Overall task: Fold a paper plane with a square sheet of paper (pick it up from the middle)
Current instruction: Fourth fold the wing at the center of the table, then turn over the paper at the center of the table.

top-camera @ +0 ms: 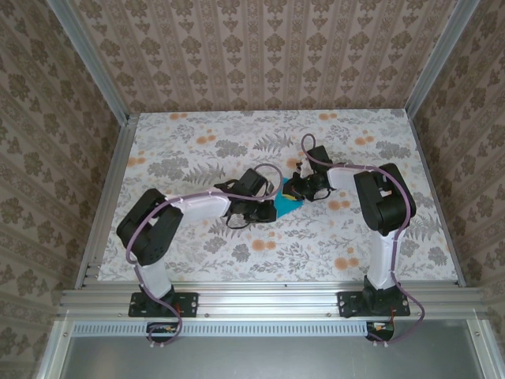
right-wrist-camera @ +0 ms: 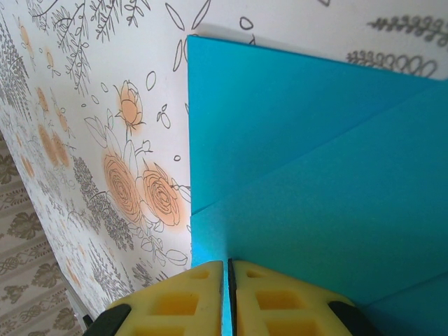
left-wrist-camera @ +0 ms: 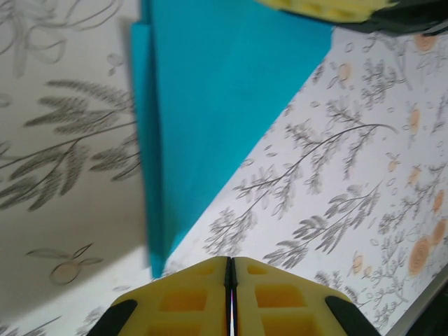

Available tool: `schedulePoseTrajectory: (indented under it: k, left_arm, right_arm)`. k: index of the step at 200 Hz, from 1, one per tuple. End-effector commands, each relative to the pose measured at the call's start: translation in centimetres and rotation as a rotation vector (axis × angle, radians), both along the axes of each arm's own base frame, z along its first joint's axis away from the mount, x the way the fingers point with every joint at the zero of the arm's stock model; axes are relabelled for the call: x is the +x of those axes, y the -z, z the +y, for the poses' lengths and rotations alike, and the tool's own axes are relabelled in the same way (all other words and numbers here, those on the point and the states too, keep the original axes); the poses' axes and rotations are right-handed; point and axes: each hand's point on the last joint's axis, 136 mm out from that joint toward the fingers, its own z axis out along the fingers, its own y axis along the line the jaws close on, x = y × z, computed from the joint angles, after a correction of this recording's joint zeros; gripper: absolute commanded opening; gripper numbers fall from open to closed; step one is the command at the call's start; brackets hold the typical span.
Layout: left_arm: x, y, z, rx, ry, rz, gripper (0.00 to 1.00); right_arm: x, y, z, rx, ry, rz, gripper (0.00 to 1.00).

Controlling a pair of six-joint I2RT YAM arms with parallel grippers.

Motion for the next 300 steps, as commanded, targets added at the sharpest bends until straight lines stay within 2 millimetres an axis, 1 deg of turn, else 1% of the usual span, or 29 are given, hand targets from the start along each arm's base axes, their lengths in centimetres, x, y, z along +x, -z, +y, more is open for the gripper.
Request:
schedulePoseTrajectory:
  k: [1,33,55,81,109,135,155,169,184,197,216,230,241,253,268,275,285,300]
  left_arm:
    - [0.7,0.9,-0.4,0.031,-0.018,0.011,0.12]
    - [1.2,2.7,0.6,0.11,-0.044,0.02,0.1]
    - [1.0,3.7,1.2,0.133,-0.055,0.035,0.09]
    - [-0.1,4.6,1.8,0.144,-0.054,0.068,0.08]
    - [-1.8,6.1,3.7,0.184,-0.064,0.117,0.07]
    - [-3.4,6.3,5.2,0.199,-0.068,0.149,0.07]
    - [-3.6,5.6,5.5,0.183,-0.071,0.141,0.08]
    - [-3.1,4.3,4.9,0.138,-0.07,0.128,0.1]
    - [-2.2,2.4,3.9,0.07,-0.068,0.1,0.13]
    - [-1.0,0.5,3.1,0.018,-0.071,0.064,0.18]
    - [1.1,-2.0,2.4,-0.02,-0.086,-0.004,0.27]
    - [2.3,-2.8,2.2,-0.022,-0.095,-0.041,0.34]
    - [3.0,-3.1,2.0,-0.019,-0.1,-0.06,0.37]
    - [3.6,-2.9,1.8,-0.014,-0.111,-0.068,0.41]
    - [4.3,-2.7,1.4,-0.015,-0.127,-0.078,0.44]
    - [4.6,-2.5,1.2,-0.017,-0.131,-0.082,0.45]
    - [5.0,-2.3,1.0,-0.012,-0.139,-0.085,0.46]
    - [5.6,-1.7,0.7,0.001,-0.143,-0.083,0.46]
  right_arm:
    - [-2.0,5.0,-2.6,-0.154,0.037,0.122,0.14]
    - [-2.2,5.1,-2.6,-0.157,0.039,0.137,0.14]
    - [-2.2,5.1,-2.7,-0.158,0.035,0.137,0.14]
    - [-2.7,5.6,-2.8,-0.16,0.035,0.15,0.14]
    - [-2.8,5.8,-2.9,-0.164,0.036,0.157,0.14]
    - [-2.6,5.6,-2.9,-0.157,0.039,0.155,0.14]
    - [-2.4,5.3,-2.7,-0.151,0.036,0.15,0.14]
    - [-2.2,4.6,-2.5,-0.14,0.028,0.141,0.14]
    - [-1.6,2.7,-2.0,-0.113,0.014,0.108,0.15]
    - [-0.9,0.2,-1.4,-0.073,0.005,0.06,0.17]
    - [0.3,-4.3,-0.7,-0.021,0.004,-0.038,0.26]
    - [0.9,-7.1,-0.7,0.0,0.017,-0.108,0.34]
    - [1.1,-8.3,-1.1,-0.009,0.042,-0.146,0.4]
    - [1.0,-8.4,-2.5,-0.064,0.096,-0.162,0.45]
    - [0.4,-7.3,-4.6,-0.146,0.173,-0.152,0.49]
    - [0.3,-6.8,-5.1,-0.158,0.197,-0.147,0.51]
    - [0.2,-6.2,-5.3,-0.152,0.21,-0.145,0.52]
    - [0.1,-5.5,-5.1,-0.143,0.207,-0.126,0.53]
